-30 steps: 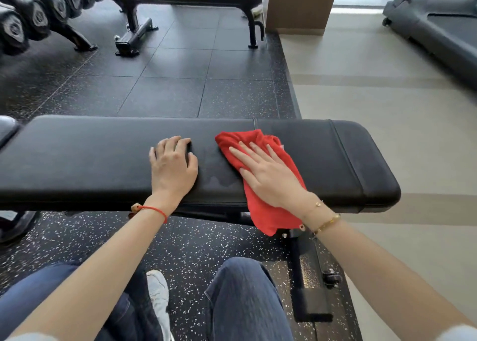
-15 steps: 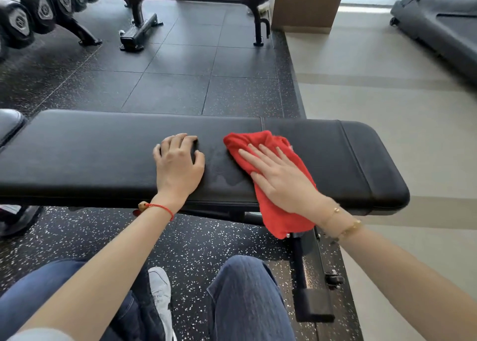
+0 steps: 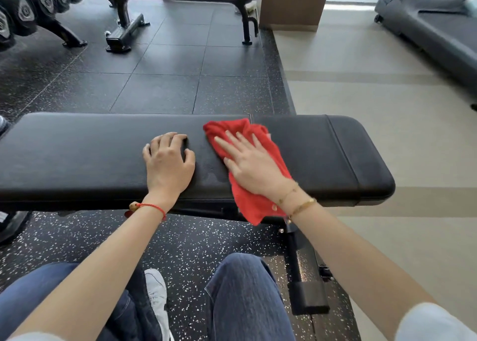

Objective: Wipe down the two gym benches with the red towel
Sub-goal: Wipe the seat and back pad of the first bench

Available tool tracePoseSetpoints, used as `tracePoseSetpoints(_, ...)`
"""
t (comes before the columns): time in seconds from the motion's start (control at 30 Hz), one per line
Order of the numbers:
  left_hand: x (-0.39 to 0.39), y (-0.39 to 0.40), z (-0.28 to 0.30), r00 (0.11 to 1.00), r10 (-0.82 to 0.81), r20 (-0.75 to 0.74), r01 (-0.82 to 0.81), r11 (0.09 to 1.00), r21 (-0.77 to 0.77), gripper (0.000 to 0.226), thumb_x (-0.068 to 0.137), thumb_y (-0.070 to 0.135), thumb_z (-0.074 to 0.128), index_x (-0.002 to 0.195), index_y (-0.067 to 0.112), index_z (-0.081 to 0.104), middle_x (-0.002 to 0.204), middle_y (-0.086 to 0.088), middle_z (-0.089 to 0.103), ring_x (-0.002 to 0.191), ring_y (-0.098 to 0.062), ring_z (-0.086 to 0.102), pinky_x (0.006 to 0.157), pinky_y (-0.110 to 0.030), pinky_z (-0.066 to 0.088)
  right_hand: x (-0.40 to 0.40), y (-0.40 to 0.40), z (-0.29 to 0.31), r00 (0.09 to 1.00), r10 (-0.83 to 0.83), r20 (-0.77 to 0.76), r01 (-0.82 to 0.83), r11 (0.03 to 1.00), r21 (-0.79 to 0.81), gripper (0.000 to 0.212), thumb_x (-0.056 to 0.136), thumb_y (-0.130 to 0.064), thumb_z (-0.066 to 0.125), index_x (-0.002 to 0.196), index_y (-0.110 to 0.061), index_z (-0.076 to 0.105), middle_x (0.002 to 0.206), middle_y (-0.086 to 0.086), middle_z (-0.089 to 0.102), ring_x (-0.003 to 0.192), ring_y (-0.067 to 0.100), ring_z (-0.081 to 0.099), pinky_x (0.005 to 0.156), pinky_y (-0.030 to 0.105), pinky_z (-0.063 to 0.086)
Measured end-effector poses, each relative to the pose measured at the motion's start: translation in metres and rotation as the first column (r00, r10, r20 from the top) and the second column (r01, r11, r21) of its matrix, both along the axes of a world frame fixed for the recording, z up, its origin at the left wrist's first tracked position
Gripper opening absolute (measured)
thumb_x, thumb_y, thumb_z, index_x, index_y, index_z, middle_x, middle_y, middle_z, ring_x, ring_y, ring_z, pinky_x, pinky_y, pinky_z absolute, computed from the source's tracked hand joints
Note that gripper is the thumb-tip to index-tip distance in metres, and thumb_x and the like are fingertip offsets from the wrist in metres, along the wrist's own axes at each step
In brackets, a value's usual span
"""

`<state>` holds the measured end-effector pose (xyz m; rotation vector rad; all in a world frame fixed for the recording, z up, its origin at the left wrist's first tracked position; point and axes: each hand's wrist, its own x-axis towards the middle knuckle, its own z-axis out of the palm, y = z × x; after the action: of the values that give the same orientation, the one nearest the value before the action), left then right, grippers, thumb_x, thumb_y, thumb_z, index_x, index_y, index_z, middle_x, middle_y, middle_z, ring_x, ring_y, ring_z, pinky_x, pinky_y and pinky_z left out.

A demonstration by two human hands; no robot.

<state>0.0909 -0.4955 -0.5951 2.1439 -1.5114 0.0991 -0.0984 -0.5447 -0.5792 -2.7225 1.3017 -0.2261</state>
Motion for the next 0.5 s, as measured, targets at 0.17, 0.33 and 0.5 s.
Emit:
tracePoseSetpoints(0.17, -0.001, 0.003, 0.001, 1.0, -0.021, -0.011, 0.021, 1.0, 0.015, 0.037, 0.094, 0.023, 0.05, 0.13, 0.015, 0.057, 0.14, -0.007, 0.053, 0.134, -0.03, 0.039, 0.117, -0.05, 0.022, -0.054, 0.027, -0.004, 0.995, -0.013, 0.101, 0.014, 1.0, -0.008, 0.051, 0.102, -0.035, 0.036, 0.153, -0.035, 0.025, 0.161, -0.009, 0.022, 0.15, 0.014, 0.017, 0.122, 0.04, 0.006)
tracePoseSetpoints(0.33, -0.005, 0.004, 0.002, 1.0, -0.019, 0.007, 0.019, 0.998, 0.057, 0.04, 0.096, 0.022, 0.047, 0.135, 0.012, 0.054, 0.144, -0.009, 0.049, 0.138, -0.03, 0.036, 0.119, -0.051, 0.018, -0.065, -0.046, 0.003, 0.947, -0.322, 0.023, 0.32, 0.945, 0.063, 0.053, 0.104, -0.031, 0.031, 0.155, -0.029, 0.019, 0.164, 0.003, 0.012, 0.151, 0.023, 0.011, 0.122, 0.044, 0.001)
tracePoseSetpoints(0.5, -0.005, 0.002, 0.004, 1.0, -0.012, -0.028, 0.014, 0.997, 0.073, 0.04, 0.096, 0.021, 0.047, 0.134, 0.014, 0.054, 0.145, -0.009, 0.047, 0.14, -0.03, 0.033, 0.12, -0.054, 0.016, -0.049, -0.051, 0.003, 0.956, -0.292, 0.012, 0.29, 0.953, 0.094, 0.054, 0.104, -0.033, 0.031, 0.155, -0.03, 0.016, 0.164, 0.003, 0.007, 0.151, 0.025, 0.006, 0.122, 0.046, -0.004)
